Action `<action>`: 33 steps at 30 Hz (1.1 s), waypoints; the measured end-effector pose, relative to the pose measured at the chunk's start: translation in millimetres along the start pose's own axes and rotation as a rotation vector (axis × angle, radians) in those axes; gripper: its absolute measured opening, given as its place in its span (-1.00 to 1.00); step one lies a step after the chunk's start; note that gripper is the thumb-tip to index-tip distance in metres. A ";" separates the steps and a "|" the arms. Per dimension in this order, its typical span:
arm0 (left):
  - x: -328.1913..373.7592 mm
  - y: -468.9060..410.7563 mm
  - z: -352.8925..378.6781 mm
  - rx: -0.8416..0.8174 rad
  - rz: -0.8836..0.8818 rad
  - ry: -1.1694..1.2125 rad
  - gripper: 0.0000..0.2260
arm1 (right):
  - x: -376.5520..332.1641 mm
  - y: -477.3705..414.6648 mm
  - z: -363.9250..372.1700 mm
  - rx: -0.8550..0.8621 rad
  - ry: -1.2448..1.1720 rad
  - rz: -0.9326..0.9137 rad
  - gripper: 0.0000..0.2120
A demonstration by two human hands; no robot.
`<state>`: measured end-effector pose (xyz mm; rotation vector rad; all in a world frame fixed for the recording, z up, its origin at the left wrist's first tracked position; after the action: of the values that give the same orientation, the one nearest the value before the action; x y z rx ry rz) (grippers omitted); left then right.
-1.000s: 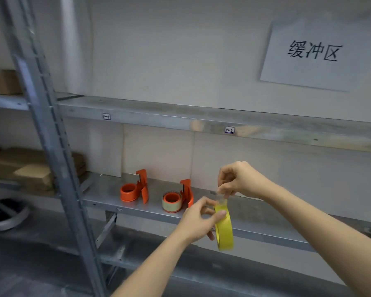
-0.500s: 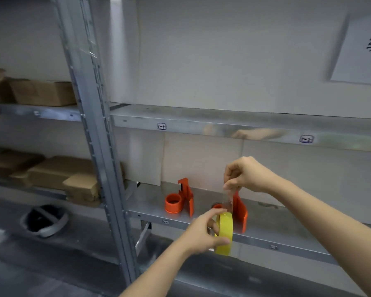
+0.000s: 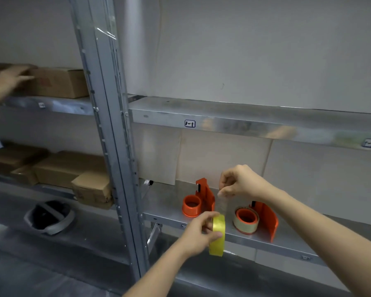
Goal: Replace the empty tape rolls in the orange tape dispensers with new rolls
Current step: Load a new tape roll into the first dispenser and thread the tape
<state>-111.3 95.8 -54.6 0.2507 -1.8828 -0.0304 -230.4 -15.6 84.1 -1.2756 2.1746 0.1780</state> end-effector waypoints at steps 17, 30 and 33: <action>-39.8 -100.1 -35.4 0.093 -0.244 0.535 -0.55 | 41.3 -130.6 28.0 -0.151 0.009 -0.070 -0.94; -60.1 -132.7 -60.4 0.174 -0.264 0.394 -0.51 | 65.0 -184.3 52.1 -0.205 0.040 -0.074 -0.94; -62.5 -134.6 -67.6 0.189 -0.270 0.294 -0.52 | 63.2 -195.3 60.0 -0.224 0.054 -0.082 -0.89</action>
<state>-7.7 -16.9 -111.0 0.6057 -1.5498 0.0019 -64.8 -142.0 35.5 -1.5061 2.1911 0.3660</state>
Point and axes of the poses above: each hand's wrist, its own y-axis away from the middle knuckle, its own z-axis out of the palm, x = y × z, the point moved 1 cm from there along -y, towards the middle knuckle, and after that the axes turned 9 degrees about -z, right-handed, at the moved point
